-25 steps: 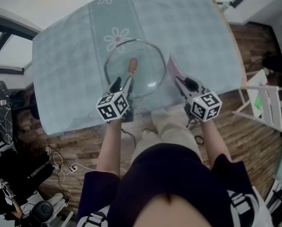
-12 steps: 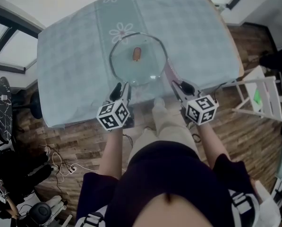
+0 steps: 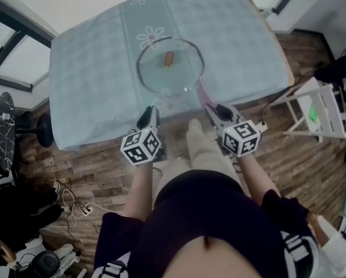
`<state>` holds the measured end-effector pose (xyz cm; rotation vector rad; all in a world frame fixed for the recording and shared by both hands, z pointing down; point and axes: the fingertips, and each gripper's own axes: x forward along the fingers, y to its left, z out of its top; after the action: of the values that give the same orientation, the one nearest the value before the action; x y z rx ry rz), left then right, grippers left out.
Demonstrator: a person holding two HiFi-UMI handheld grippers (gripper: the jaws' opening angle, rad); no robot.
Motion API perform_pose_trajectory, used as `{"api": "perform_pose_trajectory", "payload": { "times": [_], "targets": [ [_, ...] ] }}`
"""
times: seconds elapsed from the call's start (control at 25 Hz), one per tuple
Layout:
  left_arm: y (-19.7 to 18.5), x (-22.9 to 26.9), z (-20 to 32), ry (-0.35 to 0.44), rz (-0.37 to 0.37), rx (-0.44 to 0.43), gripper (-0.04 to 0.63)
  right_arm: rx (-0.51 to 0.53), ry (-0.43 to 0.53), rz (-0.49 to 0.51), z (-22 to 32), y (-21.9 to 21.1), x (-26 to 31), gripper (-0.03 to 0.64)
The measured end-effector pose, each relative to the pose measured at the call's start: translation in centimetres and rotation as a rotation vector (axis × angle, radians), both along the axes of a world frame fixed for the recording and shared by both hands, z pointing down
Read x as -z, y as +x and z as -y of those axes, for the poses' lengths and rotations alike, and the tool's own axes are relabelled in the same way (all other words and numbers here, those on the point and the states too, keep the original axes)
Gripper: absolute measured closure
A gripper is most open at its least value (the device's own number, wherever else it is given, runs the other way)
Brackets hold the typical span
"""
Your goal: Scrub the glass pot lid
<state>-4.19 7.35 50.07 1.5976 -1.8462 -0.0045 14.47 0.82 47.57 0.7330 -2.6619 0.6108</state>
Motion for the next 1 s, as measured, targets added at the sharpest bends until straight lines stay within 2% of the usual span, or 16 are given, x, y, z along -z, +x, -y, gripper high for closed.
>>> {"api": "perform_pose_trajectory", "payload": {
  "times": [0.2,0.68,1.0],
  "targets": [
    [0.6,0.7,-2.5,0.019,-0.013,0.012,0.551,0.002,0.02,0.009,-2.5,0.3,0.8,0.538],
    [1.8,2.4,-7.9,0.045,0.011,0.026,0.581,0.001,0.062,0.024,-7.3,1.4,1.9,0.539],
    [2.2,2.2,-11.5,0.053,-0.02,0.039,0.583,0.01,0.077,0.033,-10.3,1.7,2.2,0.54]
  ]
}}
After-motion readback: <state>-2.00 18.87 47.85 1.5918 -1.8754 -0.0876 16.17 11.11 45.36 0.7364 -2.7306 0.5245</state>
